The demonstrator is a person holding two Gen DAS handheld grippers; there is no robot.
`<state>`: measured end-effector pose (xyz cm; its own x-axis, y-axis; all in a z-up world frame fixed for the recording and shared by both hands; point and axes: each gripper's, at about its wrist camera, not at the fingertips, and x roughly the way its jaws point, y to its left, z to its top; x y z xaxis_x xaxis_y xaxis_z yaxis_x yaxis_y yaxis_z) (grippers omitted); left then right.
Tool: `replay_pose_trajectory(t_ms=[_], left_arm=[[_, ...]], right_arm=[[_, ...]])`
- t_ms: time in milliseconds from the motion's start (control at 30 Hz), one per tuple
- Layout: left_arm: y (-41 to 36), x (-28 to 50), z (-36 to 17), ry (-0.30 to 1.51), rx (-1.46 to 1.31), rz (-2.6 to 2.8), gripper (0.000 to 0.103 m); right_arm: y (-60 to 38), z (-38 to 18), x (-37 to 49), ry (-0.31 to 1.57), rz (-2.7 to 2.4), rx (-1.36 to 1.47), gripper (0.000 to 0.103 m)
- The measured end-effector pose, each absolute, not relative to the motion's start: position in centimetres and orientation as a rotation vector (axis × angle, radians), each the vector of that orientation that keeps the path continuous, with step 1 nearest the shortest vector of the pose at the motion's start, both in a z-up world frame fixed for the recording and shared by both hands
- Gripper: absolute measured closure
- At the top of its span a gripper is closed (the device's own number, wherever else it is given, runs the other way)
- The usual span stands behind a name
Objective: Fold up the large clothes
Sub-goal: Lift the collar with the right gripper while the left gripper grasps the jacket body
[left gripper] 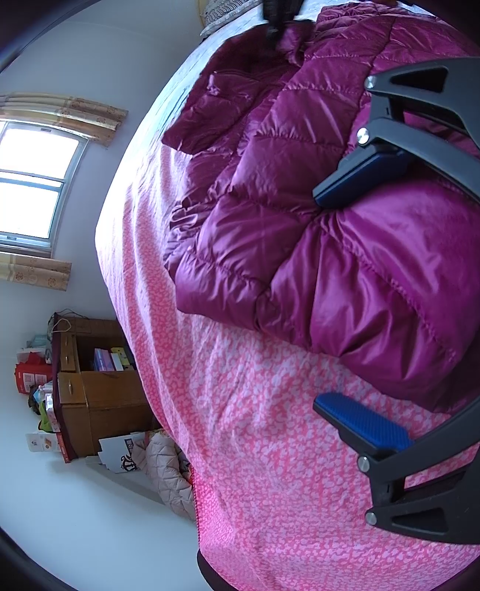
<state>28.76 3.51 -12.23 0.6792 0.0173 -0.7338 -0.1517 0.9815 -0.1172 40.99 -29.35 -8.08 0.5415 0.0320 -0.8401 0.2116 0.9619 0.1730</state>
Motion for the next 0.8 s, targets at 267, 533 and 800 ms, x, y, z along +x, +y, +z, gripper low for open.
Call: replay_pose_trajectory(t_ms=[267, 533, 800], left_arm=[[2.8, 28.0, -9.8, 0.827, -0.087, -0.036, 0.001], [-6.1, 31.0, -1.5, 0.726, 0.08, -0.207, 0.0], [-15.5, 36.4, -7.6, 0.885, 0.199, -0.141, 0.0]], right_arm=[[-31.9, -11.8, 37.8, 0.82, -0.02, 0.398, 0.088], [-32.8, -12.0, 37.0, 0.797, 0.0, 0.43, 0.088], [-32.3, -12.0, 36.4, 0.779, 0.015, 0.463, 0.088]])
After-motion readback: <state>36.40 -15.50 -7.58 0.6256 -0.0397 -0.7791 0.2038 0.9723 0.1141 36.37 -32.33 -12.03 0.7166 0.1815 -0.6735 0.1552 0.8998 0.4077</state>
